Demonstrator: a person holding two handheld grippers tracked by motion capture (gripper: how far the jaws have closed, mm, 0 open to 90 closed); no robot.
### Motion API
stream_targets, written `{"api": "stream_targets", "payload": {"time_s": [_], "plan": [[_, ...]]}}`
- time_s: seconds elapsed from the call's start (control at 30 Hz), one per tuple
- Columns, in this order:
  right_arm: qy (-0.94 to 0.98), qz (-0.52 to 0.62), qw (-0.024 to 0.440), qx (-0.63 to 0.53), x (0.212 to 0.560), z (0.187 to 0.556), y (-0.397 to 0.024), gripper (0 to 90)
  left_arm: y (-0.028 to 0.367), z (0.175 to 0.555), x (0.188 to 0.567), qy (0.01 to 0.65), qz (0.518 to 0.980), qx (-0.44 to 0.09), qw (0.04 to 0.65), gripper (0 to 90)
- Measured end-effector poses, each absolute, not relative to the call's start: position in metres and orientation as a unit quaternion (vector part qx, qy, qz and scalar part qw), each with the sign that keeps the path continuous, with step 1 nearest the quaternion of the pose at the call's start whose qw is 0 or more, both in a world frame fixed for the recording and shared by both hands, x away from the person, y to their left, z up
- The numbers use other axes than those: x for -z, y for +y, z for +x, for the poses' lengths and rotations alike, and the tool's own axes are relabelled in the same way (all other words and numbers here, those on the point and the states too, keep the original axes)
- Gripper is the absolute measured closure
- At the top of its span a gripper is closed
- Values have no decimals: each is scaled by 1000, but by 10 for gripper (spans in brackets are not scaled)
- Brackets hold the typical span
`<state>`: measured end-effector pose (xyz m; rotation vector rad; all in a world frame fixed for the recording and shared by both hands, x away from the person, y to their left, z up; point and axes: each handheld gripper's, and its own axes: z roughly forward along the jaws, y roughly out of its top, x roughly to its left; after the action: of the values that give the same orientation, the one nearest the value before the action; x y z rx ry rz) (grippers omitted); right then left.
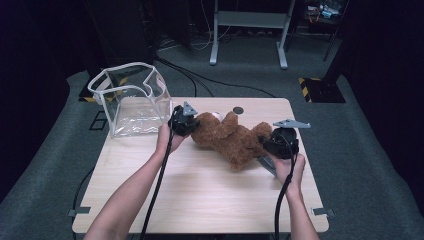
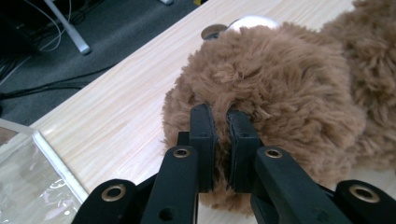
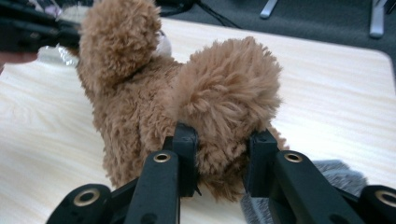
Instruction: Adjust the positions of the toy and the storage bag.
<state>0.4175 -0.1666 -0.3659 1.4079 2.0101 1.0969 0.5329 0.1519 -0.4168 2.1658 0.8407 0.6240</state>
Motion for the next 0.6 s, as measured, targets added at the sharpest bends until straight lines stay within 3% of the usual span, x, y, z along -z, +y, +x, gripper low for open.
{"api": "stream_targets", "payload": {"time_s": [0.23,0.4,0.6], "plan": [[745,507,197,-386,397,417,-154,710,152,540,437,349,840,-234,342,818],[746,503,197,-391,397,413,-147,709,153,543,437,367,834,-234,338,773],[746,504,193,-390,399,413,-148,700,162,542,434,399,821,-227,340,451]]}}
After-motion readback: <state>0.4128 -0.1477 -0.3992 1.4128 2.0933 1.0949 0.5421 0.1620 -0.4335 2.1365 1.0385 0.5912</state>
